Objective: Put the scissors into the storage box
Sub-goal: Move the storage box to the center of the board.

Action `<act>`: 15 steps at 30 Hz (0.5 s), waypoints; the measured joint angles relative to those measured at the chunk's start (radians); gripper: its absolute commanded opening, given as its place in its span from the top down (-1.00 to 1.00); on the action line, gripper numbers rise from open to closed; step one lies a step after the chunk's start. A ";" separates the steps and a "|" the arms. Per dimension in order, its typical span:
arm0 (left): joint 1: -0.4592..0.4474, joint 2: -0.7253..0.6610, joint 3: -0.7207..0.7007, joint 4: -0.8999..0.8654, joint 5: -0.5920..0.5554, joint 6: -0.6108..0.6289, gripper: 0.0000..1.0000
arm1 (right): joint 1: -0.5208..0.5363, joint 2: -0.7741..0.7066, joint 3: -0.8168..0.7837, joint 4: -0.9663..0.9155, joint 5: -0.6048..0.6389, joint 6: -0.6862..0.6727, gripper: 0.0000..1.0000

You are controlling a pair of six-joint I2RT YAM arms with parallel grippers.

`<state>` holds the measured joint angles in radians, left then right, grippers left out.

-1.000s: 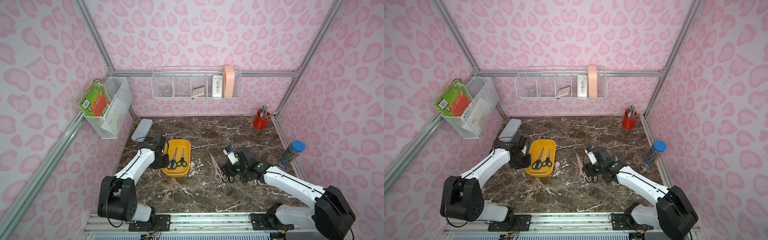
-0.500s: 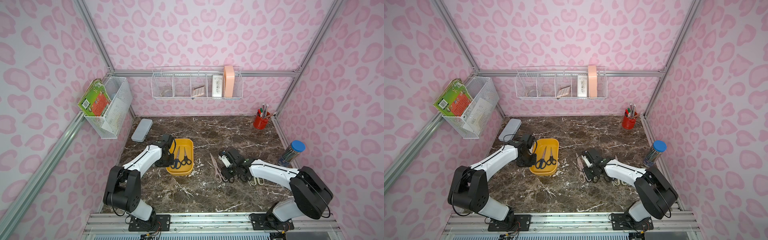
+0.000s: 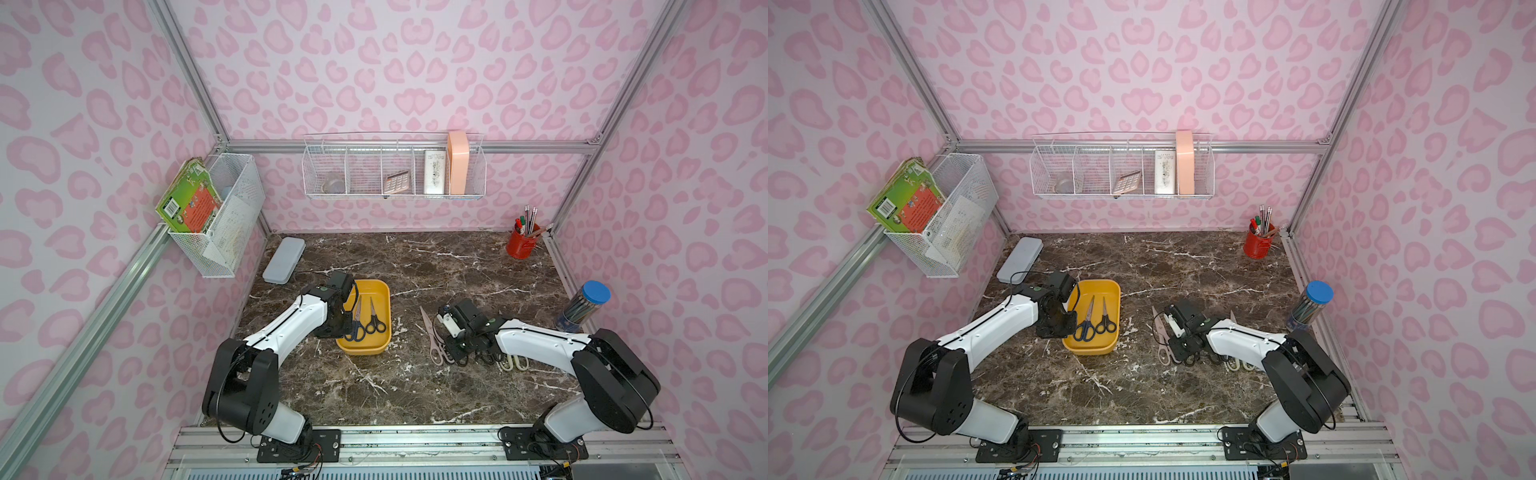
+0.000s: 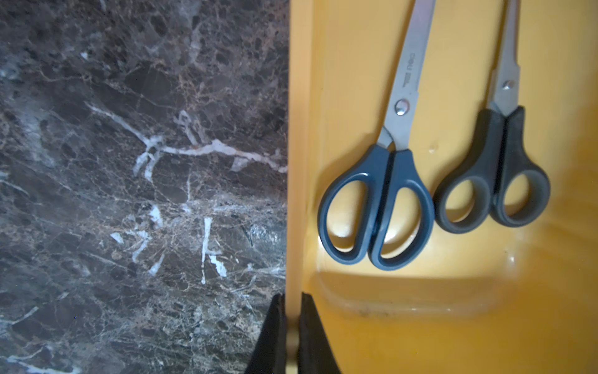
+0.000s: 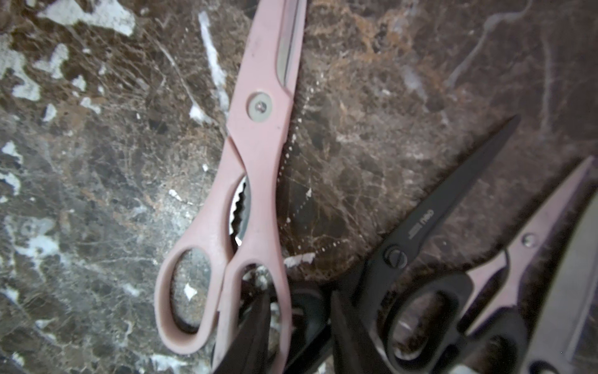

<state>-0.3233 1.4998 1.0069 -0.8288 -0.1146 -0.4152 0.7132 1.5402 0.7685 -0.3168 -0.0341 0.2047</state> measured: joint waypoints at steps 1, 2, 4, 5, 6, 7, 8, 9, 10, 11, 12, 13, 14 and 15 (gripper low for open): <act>-0.002 -0.004 -0.005 -0.003 0.000 -0.001 1.00 | 0.000 0.002 -0.002 0.009 0.002 0.000 0.42; -0.002 -0.008 -0.011 -0.003 0.000 -0.001 1.00 | 0.000 0.005 -0.003 0.017 0.004 0.000 0.43; -0.002 -0.014 -0.018 -0.006 0.001 -0.005 1.00 | 0.000 0.009 -0.003 0.032 0.003 0.000 0.45; -0.002 -0.016 -0.020 -0.008 0.000 -0.005 1.00 | 0.000 0.010 -0.003 0.036 0.004 -0.001 0.48; -0.002 -0.019 -0.022 -0.009 0.000 -0.005 1.00 | 0.000 0.010 -0.003 0.038 0.004 -0.001 0.54; -0.002 -0.021 -0.022 -0.011 0.000 -0.005 1.00 | 0.000 0.008 -0.003 0.038 0.007 -0.001 0.57; -0.002 -0.024 -0.022 -0.013 0.000 -0.005 1.00 | 0.000 0.006 -0.003 0.036 0.008 -0.001 0.58; -0.002 -0.026 -0.022 -0.013 0.000 -0.005 1.00 | 0.000 0.004 -0.001 0.031 0.006 0.000 0.62; -0.002 -0.029 -0.023 -0.013 0.000 -0.005 1.00 | 0.000 0.002 0.003 0.018 0.004 0.000 0.71; -0.003 -0.033 -0.024 -0.014 0.000 -0.005 1.00 | 0.000 -0.002 0.009 0.004 0.005 -0.004 0.72; -0.006 -0.037 -0.027 -0.015 0.000 -0.005 1.00 | 0.000 -0.008 0.016 -0.008 0.004 -0.002 0.72; -0.008 -0.040 -0.029 -0.017 -0.002 -0.005 1.00 | 0.001 -0.014 0.026 -0.019 0.004 -0.003 0.73; -0.013 -0.045 -0.032 -0.019 -0.003 -0.005 1.00 | 0.001 -0.021 0.034 -0.029 0.004 -0.003 0.82; -0.016 -0.048 -0.034 -0.021 -0.003 -0.005 1.00 | 0.003 -0.027 0.041 -0.035 0.004 -0.003 0.91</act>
<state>-0.3389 1.4513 0.9733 -0.8494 -0.1181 -0.4202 0.7158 1.5135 0.8093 -0.3523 -0.0299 0.2016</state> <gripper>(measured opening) 0.101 0.139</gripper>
